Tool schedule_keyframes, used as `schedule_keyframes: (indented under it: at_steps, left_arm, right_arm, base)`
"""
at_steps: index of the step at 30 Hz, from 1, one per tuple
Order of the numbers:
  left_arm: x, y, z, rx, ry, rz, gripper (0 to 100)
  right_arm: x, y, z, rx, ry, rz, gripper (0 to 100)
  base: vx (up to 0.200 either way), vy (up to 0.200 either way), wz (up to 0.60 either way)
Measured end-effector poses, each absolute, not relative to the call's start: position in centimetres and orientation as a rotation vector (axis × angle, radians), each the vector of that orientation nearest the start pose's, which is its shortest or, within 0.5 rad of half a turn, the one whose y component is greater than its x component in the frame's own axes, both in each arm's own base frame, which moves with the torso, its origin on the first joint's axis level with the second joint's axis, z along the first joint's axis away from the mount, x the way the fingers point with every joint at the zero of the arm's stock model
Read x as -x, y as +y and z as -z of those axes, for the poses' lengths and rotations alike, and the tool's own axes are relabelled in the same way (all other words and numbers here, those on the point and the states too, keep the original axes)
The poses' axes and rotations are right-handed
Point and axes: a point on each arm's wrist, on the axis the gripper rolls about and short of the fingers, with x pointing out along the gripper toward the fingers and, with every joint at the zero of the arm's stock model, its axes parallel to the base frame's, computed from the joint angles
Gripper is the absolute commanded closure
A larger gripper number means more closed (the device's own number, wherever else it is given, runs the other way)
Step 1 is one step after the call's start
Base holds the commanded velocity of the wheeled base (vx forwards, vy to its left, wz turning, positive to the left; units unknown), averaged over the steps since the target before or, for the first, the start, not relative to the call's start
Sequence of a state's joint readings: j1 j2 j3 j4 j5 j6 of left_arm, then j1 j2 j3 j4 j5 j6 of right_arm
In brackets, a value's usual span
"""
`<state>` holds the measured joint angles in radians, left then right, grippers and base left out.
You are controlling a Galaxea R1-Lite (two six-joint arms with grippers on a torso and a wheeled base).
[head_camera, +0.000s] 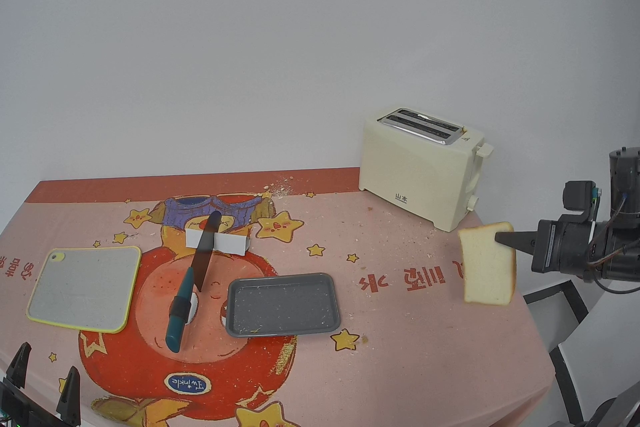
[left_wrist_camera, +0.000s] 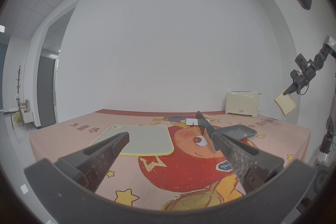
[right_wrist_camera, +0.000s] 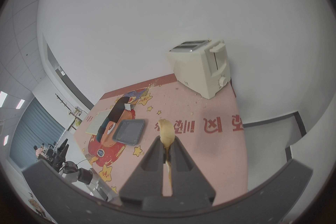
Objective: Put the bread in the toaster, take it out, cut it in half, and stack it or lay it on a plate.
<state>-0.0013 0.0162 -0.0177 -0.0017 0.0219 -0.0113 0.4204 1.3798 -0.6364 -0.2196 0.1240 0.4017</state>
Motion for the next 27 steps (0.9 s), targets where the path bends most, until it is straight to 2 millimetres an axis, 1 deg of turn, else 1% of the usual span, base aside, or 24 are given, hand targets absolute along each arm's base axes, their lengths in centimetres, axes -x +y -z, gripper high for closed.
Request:
schedule_keyframes:
  at_steps: [5,10,27]
  left_arm:
    - [2.3,0.1,-8.1,0.013,-0.003,-0.02,0]
    - [2.3,0.1,-8.1,0.016,-0.003,-0.021,0]
    - [2.3,0.1,-8.1,0.015,-0.003,-0.022,0]
  right_arm:
    - [-19.2,9.8,-17.2,-0.321,0.666,-0.432,100]
    - [-19.2,10.2,-16.8,-0.316,0.686,-0.441,100]
    - [-17.7,12.3,-16.8,-0.314,0.722,-0.531,100]
  base:
    - [0.0,0.2,0.0]
    - [0.0,0.2,0.0]
    - [0.0,0.2,0.0]
